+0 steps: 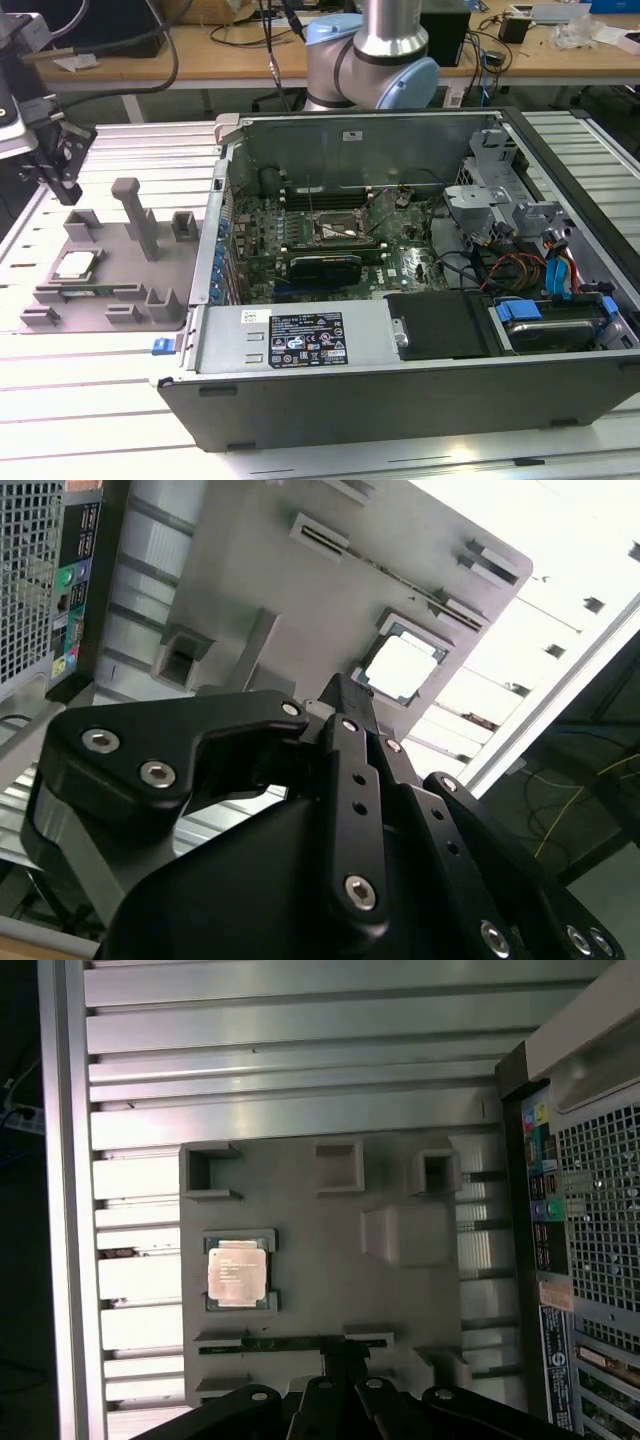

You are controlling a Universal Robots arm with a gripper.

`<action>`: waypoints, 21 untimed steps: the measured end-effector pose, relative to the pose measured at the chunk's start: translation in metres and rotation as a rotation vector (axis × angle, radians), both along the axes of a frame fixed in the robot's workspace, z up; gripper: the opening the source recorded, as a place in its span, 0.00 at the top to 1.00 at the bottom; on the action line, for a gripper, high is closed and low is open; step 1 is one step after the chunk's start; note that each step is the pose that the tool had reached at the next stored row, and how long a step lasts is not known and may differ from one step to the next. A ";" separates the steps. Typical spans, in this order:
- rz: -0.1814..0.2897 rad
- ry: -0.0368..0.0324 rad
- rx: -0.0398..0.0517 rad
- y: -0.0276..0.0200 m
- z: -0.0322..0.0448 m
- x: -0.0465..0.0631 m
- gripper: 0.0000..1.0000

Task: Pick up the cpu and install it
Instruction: 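Reach for the cpu, then pick up the cpu and move it towards the insertion slot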

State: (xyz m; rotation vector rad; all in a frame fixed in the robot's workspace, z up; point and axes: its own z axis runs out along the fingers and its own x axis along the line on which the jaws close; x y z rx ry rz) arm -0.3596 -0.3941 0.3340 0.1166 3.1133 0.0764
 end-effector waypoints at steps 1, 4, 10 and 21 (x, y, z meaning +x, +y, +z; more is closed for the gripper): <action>0.000 -0.0001 0.0010 0.0009 -0.0014 -0.001 0.89; 0.000 0.0001 0.0065 0.0039 -0.0063 -0.004 0.89; 0.000 0.0002 0.0134 0.0080 -0.0115 -0.010 0.89; 0.000 0.0005 0.0175 0.0100 -0.0143 -0.013 0.89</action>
